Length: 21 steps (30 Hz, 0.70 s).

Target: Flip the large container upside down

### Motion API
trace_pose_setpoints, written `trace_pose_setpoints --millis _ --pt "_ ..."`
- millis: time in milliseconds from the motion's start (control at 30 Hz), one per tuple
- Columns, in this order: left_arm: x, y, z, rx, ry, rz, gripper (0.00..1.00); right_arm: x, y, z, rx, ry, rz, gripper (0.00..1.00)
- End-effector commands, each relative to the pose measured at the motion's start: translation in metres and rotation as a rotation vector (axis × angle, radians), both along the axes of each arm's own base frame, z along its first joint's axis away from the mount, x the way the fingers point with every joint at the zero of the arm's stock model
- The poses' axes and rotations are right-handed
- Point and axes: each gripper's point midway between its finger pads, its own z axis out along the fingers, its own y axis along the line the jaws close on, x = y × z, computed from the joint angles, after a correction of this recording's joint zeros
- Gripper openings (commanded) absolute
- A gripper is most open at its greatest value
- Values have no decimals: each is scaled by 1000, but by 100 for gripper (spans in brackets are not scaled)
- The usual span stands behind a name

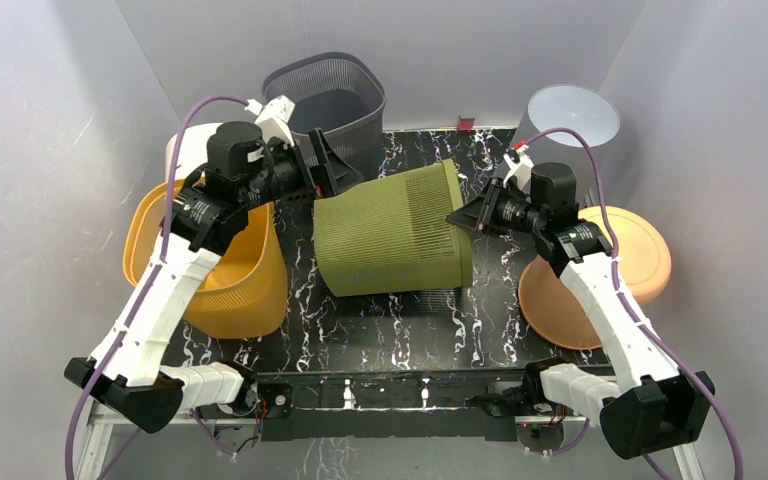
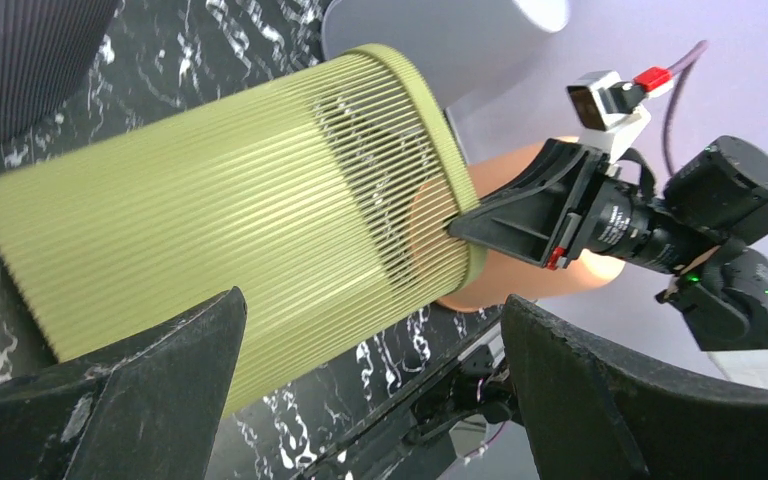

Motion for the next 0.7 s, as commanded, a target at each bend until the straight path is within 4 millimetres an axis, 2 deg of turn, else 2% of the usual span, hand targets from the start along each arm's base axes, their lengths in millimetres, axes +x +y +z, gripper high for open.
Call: trace_pose_setpoints --millis 0,233,300,433,533,667 --pt "-1 1 -32 50 84 -8 98 -16 -32 -58 -210 94 -37 12" --pt "2 6 -64 127 151 12 98 -19 -43 -67 -266 110 -67 32" --pt "3 9 -74 152 172 22 98 -18 -44 -65 -272 106 -74 45" --pt "5 20 -93 224 210 62 98 -13 -46 -54 -278 87 -86 61" --pt "7 28 -107 271 237 94 98 -9 -46 -43 -274 66 -94 63" --pt "8 27 -118 292 261 90 98 -3 -42 -24 -253 34 -91 64"
